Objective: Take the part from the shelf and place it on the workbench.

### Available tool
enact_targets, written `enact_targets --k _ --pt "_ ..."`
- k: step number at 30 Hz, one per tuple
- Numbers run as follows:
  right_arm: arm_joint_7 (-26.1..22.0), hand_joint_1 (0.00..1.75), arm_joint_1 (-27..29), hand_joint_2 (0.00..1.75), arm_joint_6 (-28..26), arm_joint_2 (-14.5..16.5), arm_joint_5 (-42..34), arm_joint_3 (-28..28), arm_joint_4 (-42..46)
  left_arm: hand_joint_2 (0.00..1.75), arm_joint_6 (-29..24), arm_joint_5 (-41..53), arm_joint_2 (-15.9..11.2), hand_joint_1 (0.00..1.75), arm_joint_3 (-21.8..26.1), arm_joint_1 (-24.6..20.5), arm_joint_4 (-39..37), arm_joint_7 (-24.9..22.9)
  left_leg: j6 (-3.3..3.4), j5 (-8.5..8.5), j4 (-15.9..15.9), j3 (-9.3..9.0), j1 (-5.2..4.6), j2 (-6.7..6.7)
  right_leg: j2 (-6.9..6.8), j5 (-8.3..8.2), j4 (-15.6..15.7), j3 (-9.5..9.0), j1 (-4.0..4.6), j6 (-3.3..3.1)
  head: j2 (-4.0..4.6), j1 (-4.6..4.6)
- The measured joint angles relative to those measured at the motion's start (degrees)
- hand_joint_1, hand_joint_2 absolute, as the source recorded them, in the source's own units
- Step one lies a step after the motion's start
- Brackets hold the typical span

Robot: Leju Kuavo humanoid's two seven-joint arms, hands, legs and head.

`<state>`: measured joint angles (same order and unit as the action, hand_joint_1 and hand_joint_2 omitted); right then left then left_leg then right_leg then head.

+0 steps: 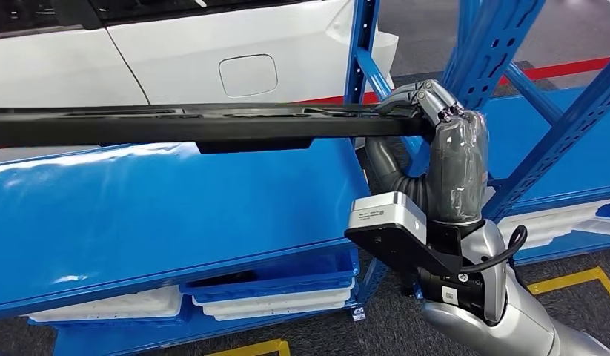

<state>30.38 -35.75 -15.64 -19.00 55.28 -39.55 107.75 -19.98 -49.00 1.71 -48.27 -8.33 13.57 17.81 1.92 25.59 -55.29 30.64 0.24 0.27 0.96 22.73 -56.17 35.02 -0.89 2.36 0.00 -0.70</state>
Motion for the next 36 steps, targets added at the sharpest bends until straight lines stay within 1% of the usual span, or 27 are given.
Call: enact_targets --k 2,3,5,6,7,8,9,11,12,13,14,16,17,19,21,22,23,24,26,27,28,29,31,32,33,34,36 --pt "0.01 1.75 -0.01 1.75 -0.04 -0.13 0.03 0.16 0.02 1.75 0.03 0.0 0.0 0.0 0.01 -0.06 0.0 0.0 0.64 -0.72 0.42 0.1 0.21 -0.09 -0.04 1.1 -1.05 0.52 -0.06 0.52 0.01 -0.08" --pt "0.02 1.75 0.01 1.75 -0.06 -0.2 0.05 0.26 0.02 1.75 0.07 0.0 -0.01 0.0 0.01 -0.11 0.0 0.0 0.95 -1.06 0.63 0.19 0.35 -0.17 -0.07 2.77 -3.28 1.39 -0.09 0.67 0.01 -0.15" --pt "0.05 1.75 0.14 1.75 -0.07 -0.32 0.07 0.41 0.02 1.75 0.14 0.0 -0.02 0.0 0.01 -0.14 0.0 0.0 1.36 -1.41 0.65 0.57 0.3 -0.26 -0.09 7.2 -10.77 4.19 -0.15 0.84 0.0 -0.28" --pt "0.08 1.75 0.27 1.75 -0.07 -0.37 0.08 0.43 0.02 1.75 0.19 0.01 -0.01 0.0 0.01 -0.1 0.0 0.0 1.47 -1.55 0.64 0.78 0.27 -0.29 -0.09 8.78 -14.3 5.44 -0.16 0.94 0.0 -0.33" --pt "0.1 1.75 0.39 1.75 -0.07 -0.4 0.1 0.44 0.02 1.75 0.21 0.01 -0.01 0.0 0.01 -0.06 0.0 0.0 1.51 -1.67 0.62 0.98 0.24 -0.3 -0.1 9.35 -16.13 5.88 -0.16 1.0 0.0 -0.34" --pt "0.11 1.75 0.48 1.75 -0.07 -0.43 0.15 0.45 0.02 1.75 0.21 0.01 -0.01 0.0 0.01 -0.03 0.0 0.0 1.5 -1.79 0.6 1.13 0.22 -0.3 -0.1 8.89 -15.74 5.22 -0.17 1.02 0.0 -0.35" --pt "0.11 1.75 0.54 1.75 -0.08 -0.45 0.21 0.48 0.02 1.75 0.21 0.01 -0.01 0.0 0.01 -0.01 0.0 0.0 1.43 -1.9 0.58 1.2 0.22 -0.29 -0.12 7.53 -13.02 3.37 -0.17 0.96 0.01 -0.36" --pt "0.11 1.75 0.49 1.75 -0.09 -0.48 0.35 0.59 0.06 1.75 0.2 0.0 -0.01 0.0 0.01 -0.04 0.0 0.01 1.16 -2.04 0.48 1.29 0.06 -0.25 -0.21 4.55 -4.63 -1.71 -0.02 0.59 0.01 -0.38" --pt "0.11 1.75 0.45 1.75 -0.1 -0.48 0.4 0.67 0.14 1.75 0.21 0.0 -0.01 0.0 0.01 -0.06 0.0 0.01 0.91 -2.15 0.41 1.42 -0.05 -0.25 -0.26 3.68 -1.42 -3.45 0.12 0.3 0.01 -0.36" --pt "0.13 1.75 0.43 1.75 -0.11 -0.48 0.44 0.74 0.22 1.75 0.21 0.0 -0.01 0.0 0.01 -0.08 0.0 0.02 0.62 -2.28 0.36 1.58 -0.14 -0.25 -0.29 3.39 0.3 -4.24 0.28 0.02 0.01 -0.35" --pt "0.14 1.75 0.43 1.75 -0.13 -0.49 0.44 0.79 0.29 1.75 0.22 0.0 -0.01 0.0 0.01 -0.1 0.0 0.02 0.27 -2.45 0.36 1.77 -0.2 -0.26 -0.29 3.41 0.78 -4.26 0.46 -0.23 0.0 -0.34" --pt "0.16 1.75 0.46 1.75 -0.17 -0.54 0.45 0.84 0.34 1.75 0.22 0.0 -0.03 0.0 0.01 -0.13 0.0 0.02 -0.37 -2.5 0.26 2.06 -0.12 -0.25 -0.3 2.93 0.96 -3.9 0.26 -0.85 0.0 -0.36" --pt "0.17 1.75 0.45 1.75 -0.17 -0.56 0.45 0.85 0.35 1.75 0.21 0.0 -0.04 0.0 0.01 -0.15 0.0 0.02 -0.72 -1.75 -0.57 2.46 -0.05 -0.24 -0.35 2.65 1.08 -3.76 0.1 -1.19 0.0 -0.32" --pt "0.17 1.75 0.43 1.75 -0.18 -0.54 0.47 0.85 0.38 1.75 0.22 0.01 -0.05 0.0 0.01 -0.16 0.0 0.02 -1.4 1.78 -5.79 4.61 0.2 -0.22 -0.49 2.18 1.24 -3.4 -0.12 -1.72 0.01 -0.22" --pt "0.18 1.75 0.53 1.75 -0.18 -0.52 0.44 0.84 0.41 1.75 0.27 0.04 -0.05 0.0 0.0 -0.13 0.0 0.02 -1.92 5.62 -13.63 7.75 0.4 -0.22 -0.55 1.85 1.21 -2.9 -0.09 -1.93 0.01 -0.14" --pt "0.19 1.75 0.62 1.75 -0.18 -0.51 0.42 0.84 0.42 1.75 0.31 0.07 -0.05 0.0 -0.01 -0.11 0.0 0.02 -2.09 6.41 -16.07 8.61 0.49 -0.23 -0.57 1.69 1.19 -2.66 -0.09 -1.93 0.01 -0.13" --pt "0.19 1.75 0.72 1.75 -0.19 -0.51 0.4 0.84 0.43 1.75 0.34 0.1 -0.05 0.0 -0.01 -0.11 0.0 0.02 -2.18 6.12 -16.3 8.39 0.57 -0.23 -0.56 1.54 1.18 -2.47 -0.12 -1.86 0.01 -0.12" --pt "0.2 1.75 0.78 1.75 -0.2 -0.51 0.38 0.84 0.44 1.75 0.36 0.13 -0.05 0.0 -0.01 -0.14 0.0 0.02 -2.23 4.83 -14.03 6.95 0.66 -0.23 -0.54 1.4 1.17 -2.34 -0.15 -1.76 0.0 -0.11" --pt "0.23 1.75 0.79 1.75 -0.22 -0.51 0.37 0.86 0.48 1.75 0.38 0.16 -0.05 0.0 -0.01 -0.27 0.0 0.02 -2.11 1.53 -5.56 2.24 0.74 -0.19 -0.5 1.17 1.14 -2.2 -0.14 -1.41 0.0 -0.1" --pt "0.26 1.75 0.76 1.75 -0.23 -0.51 0.33 0.87 0.51 1.75 0.38 0.16 -0.05 0.0 -0.01 -0.36 0.0 0.04 -1.82 0.43 -2.01 0.46 0.66 -0.14 -0.48 1.04 1.09 -2.07 -0.04 -1.17 0.0 -0.11" --pt "0.28 1.75 0.75 1.75 -0.24 -0.51 0.24 0.87 0.53 1.75 0.39 0.17 -0.05 0.0 -0.01 -0.4 0.0 0.05 -1.5 -0.05 -0.01 -0.41 0.53 -0.08 -0.47 0.89 1.05 -1.9 0.06 -0.88 0.0 -0.14" --pt "0.31 1.75 0.74 1.75 -0.26 -0.51 0.12 0.88 0.54 1.75 0.39 0.17 -0.05 0.0 -0.01 -0.41 0.0 0.07 -1.12 -0.11 0.63 -0.49 0.35 -0.03 -0.47 0.7 1.06 -1.72 0.16 -0.55 0.0 -0.17" --pt "0.34 1.75 0.76 1.75 -0.3 -0.53 -0.22 0.9 0.55 1.75 0.39 0.19 -0.05 0.0 -0.01 -0.36 0.0 0.09 -0.21 -0.64 0.73 -0.12 0.3 -0.05 -0.46 0.5 1.05 -1.41 0.08 0.09 0.01 -0.21" --pt "0.34 1.75 0.76 1.75 -0.3 -0.56 -0.56 0.93 0.55 1.75 0.38 0.19 -0.05 0.0 -0.01 -0.38 0.0 0.09 0.27 -0.97 0.88 0.0 0.36 -0.09 -0.47 1.01 0.53 -1.12 0.01 0.36 0.01 -0.25" --pt "0.33 1.75 0.75 1.75 -0.3 -0.59 -1.01 0.97 0.55 1.75 0.38 0.19 -0.06 0.0 0.0 -0.43 0.0 0.1 0.77 -1.33 1.06 0.14 0.46 -0.15 -0.47 2.3 -1.04 -0.44 -0.07 0.57 0.01 -0.31" --pt "0.3 1.75 0.77 1.75 -0.28 -0.62 -1.54 1.01 0.55 1.75 0.39 0.19 -0.07 0.0 0.0 -0.47 0.0 0.13 1.16 -1.62 1.17 0.31 0.53 -0.22 -0.5 4.34 -3.91 0.7 -0.14 0.73 0.01 -0.38" --pt "0.1 1.75 0.86 1.75 -0.36 -0.66 -2.71 1.03 0.56 1.75 0.43 0.2 -0.08 0.0 0.01 -0.47 0.0 0.19 1.53 -2.05 1.15 0.83 0.42 -0.31 -0.51 8.77 -12.0 3.74 -0.14 1.03 0.0 -0.47"
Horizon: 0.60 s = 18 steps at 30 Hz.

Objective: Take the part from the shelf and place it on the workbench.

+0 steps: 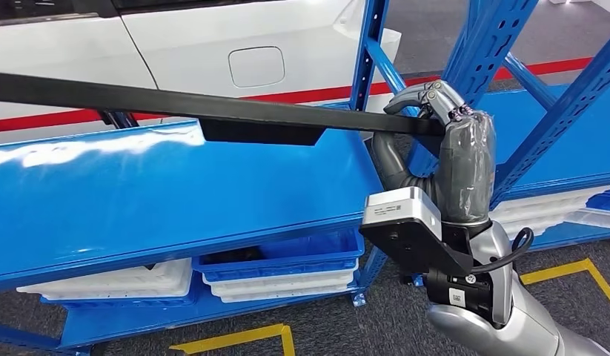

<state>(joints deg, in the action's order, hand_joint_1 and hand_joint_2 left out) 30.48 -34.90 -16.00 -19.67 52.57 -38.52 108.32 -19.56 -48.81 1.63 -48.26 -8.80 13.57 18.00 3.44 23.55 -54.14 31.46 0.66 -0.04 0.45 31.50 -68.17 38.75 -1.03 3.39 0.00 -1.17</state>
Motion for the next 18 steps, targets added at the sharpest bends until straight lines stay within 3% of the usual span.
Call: enact_targets --k 1,2,3,5,7,11,13,15,16,17,18 --pt "-0.26 1.75 0.12 1.75 -0.16 -0.03 -0.76 0.0 0.01 1.75 0.04 0.04 0.0 0.0 0.0 0.04 0.0 0.02 0.03 -0.19 -0.01 0.25 -0.04 -0.03 0.0 1.19 -3.0 0.96 0.0 0.12 0.0 -0.01" --pt "-0.6 1.75 0.22 1.75 -0.42 -0.05 -1.59 0.0 0.04 1.75 0.09 0.09 0.0 0.0 -0.01 0.07 0.0 0.03 -0.02 -0.38 -0.04 0.48 -0.06 -0.03 0.0 1.29 -3.98 0.97 -0.03 0.18 0.0 -0.01" --pt "-0.97 1.75 0.31 1.75 -0.71 -0.09 -2.37 0.0 0.1 1.75 0.12 0.15 0.0 0.0 -0.01 0.09 0.0 0.04 -0.12 -0.54 -0.07 0.66 -0.05 -0.03 -0.01 0.37 -2.58 -0.19 -0.07 0.19 0.0 -0.01" --pt "-1.51 1.75 0.35 1.75 -1.2 -0.14 -2.93 0.02 0.35 1.75 0.15 0.25 0.0 0.0 -0.02 0.09 0.0 0.06 -0.4 -0.75 -0.22 0.88 -0.06 0.0 -0.04 -2.71 5.17 -4.92 -0.16 0.08 0.0 -0.02" --pt "-1.79 1.75 0.36 1.75 -1.56 -0.17 -2.3 0.05 0.69 1.75 0.16 0.32 -0.01 0.0 -0.01 0.03 0.0 0.07 -0.91 -0.96 -0.59 1.29 -0.3 0.02 -0.05 -4.44 11.62 -8.37 0.0 -0.3 0.0 0.03" --pt "-2.27 1.75 0.48 1.75 -1.92 -0.28 -1.52 0.05 1.12 1.75 0.24 0.38 -0.03 0.0 -0.04 0.03 0.0 0.07 -2.31 -1.04 -1.14 2.23 -0.28 0.02 0.03 -5.34 13.02 -8.14 0.11 -1.79 0.0 0.12" --pt "-2.44 1.75 0.48 1.75 -1.88 -0.32 -1.49 0.01 1.27 1.75 0.32 0.39 -0.04 0.0 -0.09 0.03 0.0 0.07 -2.88 1.89 -4.84 3.81 -0.01 0.03 -0.07 -5.96 13.19 -7.67 -0.05 -2.63 0.01 0.21" --pt "-2.55 1.75 0.54 1.75 -1.68 -0.31 -1.62 -0.09 1.36 1.75 0.45 0.38 -0.03 0.0 -0.19 0.04 0.0 0.07 -3.34 6.46 -12.78 6.77 0.1 0.04 -0.15 -6.46 13.15 -7.0 0.02 -2.99 0.01 0.32" --pt "-2.61 1.75 0.64 1.75 -1.57 -0.31 -1.69 -0.16 1.36 1.75 0.51 0.38 -0.03 0.0 -0.25 0.05 0.0 0.07 -3.47 7.93 -16.13 7.88 0.13 0.04 -0.16 -6.72 13.13 -6.63 0.07 -3.04 0.01 0.33" --pt "-2.69 1.75 0.78 1.75 -1.49 -0.31 -1.71 -0.21 1.36 1.75 0.54 0.37 -0.03 0.0 -0.28 0.06 0.0 0.07 -3.51 8.52 -17.89 8.21 0.13 0.04 -0.15 -6.99 13.12 -6.26 0.11 -3.02 0.01 0.34" --pt "-2.79 1.75 0.92 1.75 -1.47 -0.31 -1.65 -0.24 1.36 1.75 0.54 0.37 -0.03 0.0 -0.31 0.06 0.0 0.07 -3.44 7.97 -17.11 7.34 0.12 0.04 -0.13 -7.23 13.11 -5.95 0.13 -2.97 0.01 0.35"
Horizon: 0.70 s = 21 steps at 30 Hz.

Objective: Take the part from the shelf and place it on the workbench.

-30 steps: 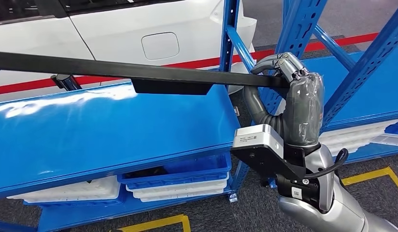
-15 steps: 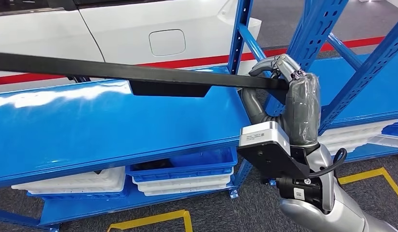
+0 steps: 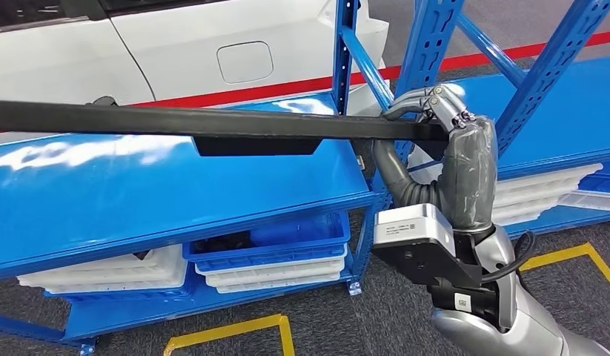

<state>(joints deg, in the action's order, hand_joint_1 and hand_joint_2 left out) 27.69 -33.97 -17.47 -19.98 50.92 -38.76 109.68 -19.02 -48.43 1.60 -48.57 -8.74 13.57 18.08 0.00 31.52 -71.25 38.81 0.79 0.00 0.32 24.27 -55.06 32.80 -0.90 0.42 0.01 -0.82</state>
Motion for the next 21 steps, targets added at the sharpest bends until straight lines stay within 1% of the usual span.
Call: enact_targets --k 1,2,3,4,5,6,7,8,9,10,11,12,13,14,15,16,17,18,19,20,21 --pt "-0.12 1.75 0.12 1.75 -0.13 0.0 0.26 -0.01 0.01 1.75 0.0 0.0 0.0 0.0 -0.02 -0.03 0.0 0.0 0.19 -1.43 3.25 -2.1 -0.03 0.0 0.02 -0.22 0.0 0.23 0.02 0.11 0.0 0.01" --pt "-0.26 1.75 0.23 1.75 -0.38 0.01 0.63 0.01 0.02 1.75 0.0 0.0 -0.01 0.0 -0.03 -0.09 0.0 0.0 0.52 -3.07 7.84 -4.9 -0.1 0.03 0.04 -0.41 0.0 0.38 0.03 0.27 0.0 0.01" --pt "-0.4 1.75 0.37 1.75 -0.75 0.01 0.98 0.03 0.07 1.75 0.0 0.01 -0.03 0.0 -0.04 -0.16 0.0 0.0 0.89 -4.32 12.19 -7.38 -0.28 0.04 0.05 -0.57 -0.05 0.52 0.15 0.47 0.0 0.01" --pt "-0.56 1.75 0.59 1.75 -1.19 0.02 1.29 0.05 0.13 1.75 0.0 0.01 -0.05 0.0 -0.06 -0.22 0.0 0.0 1.25 -5.18 15.42 -9.13 -0.47 0.05 0.03 -0.76 -0.07 0.65 0.23 0.74 0.0 -0.01" --pt "-0.69 1.75 0.88 1.75 -1.56 0.04 1.42 0.07 0.18 1.75 0.0 0.01 -0.07 0.0 -0.08 -0.23 0.0 0.0 1.56 -5.46 16.93 -9.83 -0.67 0.06 0.01 -0.94 -0.09 0.78 0.28 1.02 0.0 -0.02" --pt "-0.78 1.75 1.18 1.75 -1.85 0.05 1.39 0.08 0.22 1.75 0.0 0.01 -0.09 0.0 -0.09 -0.19 0.0 0.0 1.79 -5.52 17.19 -9.76 -0.85 0.05 -0.02 -1.15 -0.07 0.9 0.3 1.34 0.0 -0.04" --pt "-0.84 1.75 1.42 1.75 -2.0 0.07 1.3 0.08 0.25 1.75 0.0 0.01 -0.09 0.0 -0.11 -0.12 0.0 0.0 2.1 -5.83 17.23 -9.56 -0.83 0.05 -0.01 -1.4 0.02 0.97 0.28 1.7 -0.01 -0.06" --pt "-0.89 1.75 1.63 1.75 -2.08 0.07 1.17 0.1 0.27 1.75 0.0 0.0 -0.09 0.0 -0.12 -0.09 0.0 0.0 2.43 -6.22 17.42 -9.47 -0.75 -0.01 -0.02 -1.26 -0.14 1.14 0.2 1.99 -0.01 -0.04" --pt "-0.97 1.75 1.76 1.75 -2.09 0.07 1.02 0.13 0.3 1.75 -0.01 -0.01 -0.1 0.0 -0.13 -0.11 0.0 0.0 2.81 -6.66 17.67 -9.33 -0.64 -0.09 -0.01 -0.42 -1.02 1.57 0.16 2.26 -0.01 -0.13" --pt "-1.05 1.75 1.85 1.75 -2.08 0.06 0.9 0.15 0.32 1.75 -0.01 -0.03 -0.11 0.0 -0.13 -0.16 0.0 0.0 3.19 -7.13 17.92 -9.14 -0.5 -0.19 -0.01 1.23 -3.11 2.46 0.15 2.46 -0.01 -0.24" --pt "-1.14 1.75 2.0 1.75 -2.06 0.05 0.9 0.18 0.32 1.75 0.0 -0.04 -0.12 0.0 -0.13 -0.19 0.0 0.0 3.43 -7.47 18.02 -8.89 -0.45 -0.28 -0.02 3.53 -6.42 3.77 0.06 2.59 0.0 -0.34" --pt "-1.25 1.75 2.13 1.75 -2.04 0.05 0.99 0.17 0.33 1.75 0.02 -0.05 -0.13 0.0 -0.13 -0.17 0.0 0.0 3.61 -7.72 18.03 -8.54 -0.46 -0.32 -0.03 5.9 -10.46 5.28 0.07 2.73 0.0 -0.47" --pt "-1.37 1.75 2.33 1.75 -2.02 0.05 1.18 0.16 0.33 1.75 0.06 -0.04 -0.13 0.0 -0.14 -0.12 0.0 0.0 3.67 -7.97 18.0 -8.21 -0.49 -0.34 -0.03 7.65 -14.16 6.54 0.05 2.87 0.0 -0.51" --pt "-1.51 1.75 2.53 1.75 -1.99 0.05 1.4 0.13 0.33 1.75 0.1 -0.03 -0.13 0.0 -0.14 -0.07 0.0 0.0 3.63 -8.21 17.98 -7.89 -0.49 -0.35 -0.03 8.37 -16.24 7.0 0.02 2.97 0.0 -0.53" --pt "-1.66 1.75 2.67 1.75 -1.96 0.05 1.6 0.1 0.33 1.75 0.15 -0.03 -0.13 0.0 -0.15 -0.04 0.0 0.0 3.53 -8.44 17.93 -7.6 -0.47 -0.35 -0.03 8.02 -16.07 6.33 -0.04 3.04 0.0 -0.56" --pt "-1.8 1.75 2.75 1.75 -1.91 0.06 1.72 0.07 0.33 1.75 0.2 -0.02 -0.13 0.0 -0.15 -0.03 0.0 0.0 3.4 -8.64 17.85 -7.35 -0.44 -0.33 -0.03 6.75 -13.59 4.51 -0.13 3.05 -0.01 -0.57" --pt "-1.91 1.75 2.77 1.75 -1.81 0.07 1.79 0.05 0.36 1.75 0.22 -0.02 -0.13 0.0 -0.15 -0.04 0.0 0.01 3.26 -8.77 17.71 -7.16 -0.4 -0.32 -0.04 5.06 -9.47 1.86 -0.23 3.03 -0.01 -0.58" --pt "-1.97 1.75 2.74 1.75 -1.66 0.07 1.82 0.05 0.41 1.75 0.25 -0.02 -0.13 0.0 -0.15 -0.05 0.0 0.01 3.06 -8.84 17.46 -6.91 -0.48 -0.29 -0.04 3.86 -5.17 -0.71 -0.24 2.96 -0.01 -0.58" --pt "-2.03 1.75 2.73 1.75 -1.49 0.07 1.82 0.05 0.51 1.75 0.27 -0.03 -0.13 0.0 -0.16 -0.08 0.01 0.03 2.82 -8.89 17.2 -6.65 -0.56 -0.28 -0.01 3.07 -1.99 -2.45 -0.16 2.75 -0.01 -0.57" --pt "-2.07 1.75 2.73 1.75 -1.32 0.08 1.85 0.05 0.62 1.75 0.31 -0.03 -0.13 0.0 -0.16 -0.12 0.01 0.07 2.52 -8.98 17.01 -6.39 -0.66 -0.28 0.02 2.8 -0.2 -3.3 -0.05 2.46 -0.01 -0.55" --pt "-2.08 1.75 2.76 1.75 -1.19 0.08 1.85 0.05 0.72 1.75 0.35 -0.04 -0.13 0.0 -0.17 -0.13 0.01 0.1 2.16 -9.13 16.94 -6.15 -0.73 -0.27 0.05 2.88 0.31 -3.32 0.12 2.07 -0.01 -0.54"
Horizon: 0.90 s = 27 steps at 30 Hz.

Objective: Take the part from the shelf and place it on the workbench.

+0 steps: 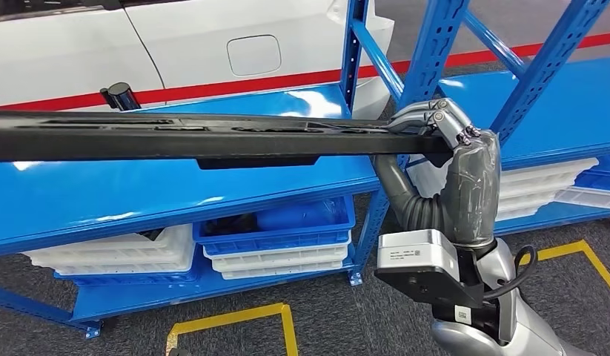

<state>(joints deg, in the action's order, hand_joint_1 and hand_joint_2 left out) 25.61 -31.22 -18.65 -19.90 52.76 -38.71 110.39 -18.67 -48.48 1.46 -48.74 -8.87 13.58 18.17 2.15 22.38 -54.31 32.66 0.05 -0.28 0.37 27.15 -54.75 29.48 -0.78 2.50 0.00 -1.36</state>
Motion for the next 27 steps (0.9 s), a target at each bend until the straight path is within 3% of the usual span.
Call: enact_targets --k 3,5,7,8,9,10,13,15,17,19,22,23,24,25,27 --pt "0.07 1.75 0.07 1.75 0.22 0.05 -0.83 0.0 0.1 1.75 0.08 -0.07 -0.01 0.0 -0.01 0.04 -0.01 0.08 -1.04 0.44 -0.76 0.67 0.32 0.02 -0.03 -0.79 0.14 0.58 0.03 -1.44 0.0 0.01" --pt "0.08 1.75 0.09 1.75 0.41 0.19 -1.67 -0.02 0.13 1.75 0.12 -0.1 -0.02 0.0 -0.01 0.06 -0.01 0.14 -1.57 3.96 -6.0 2.87 0.54 0.06 -0.11 -1.3 0.28 0.97 -0.04 -2.16 0.0 0.07" --pt "0.04 1.75 0.25 1.75 0.55 0.3 -2.2 -0.04 0.17 1.75 0.16 -0.14 -0.04 0.0 -0.02 0.12 -0.01 0.18 -1.91 8.2 -14.36 6.2 0.58 0.07 -0.13 -1.64 0.24 1.45 0.05 -2.5 0.0 0.13" --pt "0.04 1.75 0.39 1.75 0.56 0.31 -2.43 -0.05 0.19 1.75 0.17 -0.16 -0.05 0.0 -0.03 0.18 -0.01 0.19 -2.02 9.11 -17.02 7.13 0.62 0.07 -0.11 -1.77 0.23 1.65 0.08 -2.58 0.0 0.14" --pt "0.09 1.75 0.51 1.75 0.6 0.32 -2.82 -0.06 0.22 1.75 0.17 -0.2 -0.07 0.0 -0.03 0.23 -0.01 0.19 -2.08 8.98 -17.62 7.07 0.67 0.07 -0.08 -1.87 0.21 1.78 0.08 -2.61 0.0 0.15" --pt "0.18 1.75 0.6 1.75 0.64 0.32 -3.26 -0.06 0.26 1.75 0.17 -0.25 -0.07 0.0 -0.03 0.25 -0.01 0.2 -2.09 7.79 -15.66 5.79 0.72 0.07 -0.05 -1.95 0.2 1.84 0.1 -2.6 0.0 0.15" --pt "0.44 1.75 0.59 1.75 0.81 0.37 -4.49 -0.02 0.49 1.75 0.17 -0.35 -0.14 0.0 -0.03 0.14 -0.01 0.34 -1.5 3.1 -3.44 -0.83 0.63 0.09 0.02 -2.06 0.08 1.95 0.31 -2.32 0.0 0.18" --pt "0.58 1.75 0.55 1.75 0.96 0.4 -4.82 0.0 0.6 1.75 0.17 -0.36 -0.2 0.0 -0.03 0.13 -0.01 0.48 -1.0 2.31 0.08 -2.29 0.39 0.12 -0.01 -2.21 -0.02 2.29 0.55 -1.8 0.01 0.18" --pt "0.97 1.75 0.49 1.75 1.24 0.4 -5.2 0.02 0.62 1.75 0.17 -0.37 -0.18 0.0 -0.03 0.21 -0.01 0.62 -0.52 2.0 0.47 -2.08 0.54 0.15 -0.06 -2.28 -0.05 2.58 0.55 -1.22 0.01 0.17" --pt "1.64 1.75 0.27 1.75 1.82 0.38 -6.04 0.04 0.63 1.75 0.11 -0.4 -0.18 0.0 -0.03 0.2 -0.01 0.69 0.15 1.42 0.99 -2.11 0.91 0.13 -0.09 -0.78 -1.84 3.41 0.5 -0.64 0.0 0.05" --pt "3.44 1.75 -0.19 1.75 4.36 0.38 -8.85 -0.05 0.62 1.75 -0.05 -0.61 -0.22 0.0 -0.03 0.17 -0.01 0.74 0.63 1.03 1.19 -1.97 1.13 0.0 -0.1 4.79 -12.21 7.83 0.04 0.24 0.0 -0.22" --pt "4.32 1.75 -0.38 1.75 5.62 0.39 -10.14 -0.14 0.57 1.75 -0.05 -0.73 -0.22 0.0 -0.03 0.23 -0.01 0.78 0.58 0.98 1.18 -1.89 1.17 -0.02 -0.1 5.84 -15.4 9.16 -0.19 0.52 0.0 -0.24" --pt "5.3 1.75 -0.67 1.75 6.95 0.38 -11.51 -0.3 0.49 1.75 -0.04 -0.87 -0.22 0.0 -0.03 0.28 -0.01 0.83 0.51 0.93 1.14 -1.83 1.26 -0.02 -0.11 5.82 -16.72 9.61 -0.44 0.8 0.0 -0.25" --pt "6.18 1.75 -1.07 1.75 8.06 0.38 -12.72 -0.51 0.38 1.75 -0.02 -1.0 -0.22 0.0 -0.03 0.32 -0.01 0.89 0.37 0.9 1.06 -1.79 1.41 -0.01 -0.11 4.72 -15.62 8.92 -0.7 1.04 0.0 -0.26" --pt "7.4 1.75 -2.01 1.75 9.55 0.38 -14.56 -0.99 0.15 1.75 0.04 -1.12 -0.24 0.0 -0.03 0.32 -0.01 1.01 -0.17 1.0 0.64 -1.64 1.74 0.07 -0.12 1.05 -8.14 5.03 -1.25 1.6 0.01 -0.28"
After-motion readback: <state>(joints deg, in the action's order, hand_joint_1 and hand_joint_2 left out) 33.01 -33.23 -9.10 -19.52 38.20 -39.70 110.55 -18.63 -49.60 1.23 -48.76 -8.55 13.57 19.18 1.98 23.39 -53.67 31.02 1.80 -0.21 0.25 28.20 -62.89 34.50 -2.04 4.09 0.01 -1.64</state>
